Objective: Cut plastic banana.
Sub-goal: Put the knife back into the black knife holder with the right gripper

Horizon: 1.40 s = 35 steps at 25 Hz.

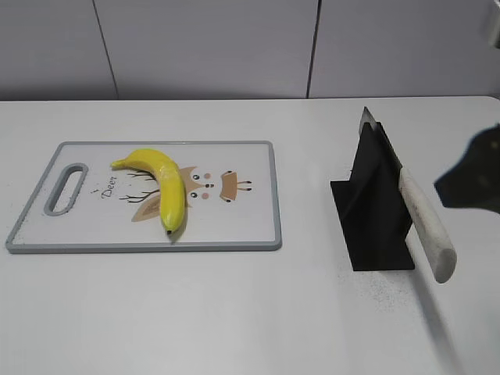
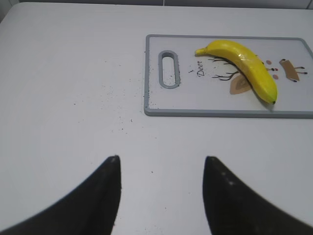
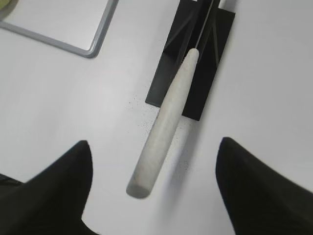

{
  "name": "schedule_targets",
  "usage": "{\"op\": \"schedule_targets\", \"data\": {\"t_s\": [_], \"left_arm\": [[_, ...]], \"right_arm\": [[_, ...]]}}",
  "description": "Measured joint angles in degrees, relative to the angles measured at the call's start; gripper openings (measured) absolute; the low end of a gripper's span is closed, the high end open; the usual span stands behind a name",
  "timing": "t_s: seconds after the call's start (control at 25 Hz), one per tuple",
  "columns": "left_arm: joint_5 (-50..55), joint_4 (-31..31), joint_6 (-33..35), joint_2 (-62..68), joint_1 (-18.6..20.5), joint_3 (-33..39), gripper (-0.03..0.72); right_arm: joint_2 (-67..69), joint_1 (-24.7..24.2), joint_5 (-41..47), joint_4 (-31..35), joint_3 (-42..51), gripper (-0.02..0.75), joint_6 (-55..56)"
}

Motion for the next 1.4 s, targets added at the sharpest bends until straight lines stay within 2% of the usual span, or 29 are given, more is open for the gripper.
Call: {"op": "schedule_targets", "data": {"t_s": [0.36,0.52,0.72,1.16,1.4], "left_arm": [[0.00,0.00,0.00,0.00,0.00,0.00,0.526],[0.00,0.00,0.00,0.00,0.00,0.00,0.526],[0.00,0.06,0.00,0.00,0.00,0.00,0.526],[-0.03,0.17,-0.02,0.00,0.00,0.00,0.526],[-0.03,0.16,-0.02,0.00,0.00,0.00,0.526]], "right_arm": [[-33.22,0.00,4.19,0.23,18.83,0.593,-5.50],[-47.44,0.00,9.72,0.23,20.25,0.593,-6.88],[-61.43,0.00,10.49,0.72,21.66,0.589,-7.30],[-63.33,-0.62,10.68,-1.10,21.65,0.526,-7.42],[-63.33,-8.11,10.68,-0.51,21.65,0.506,-7.48]]}}
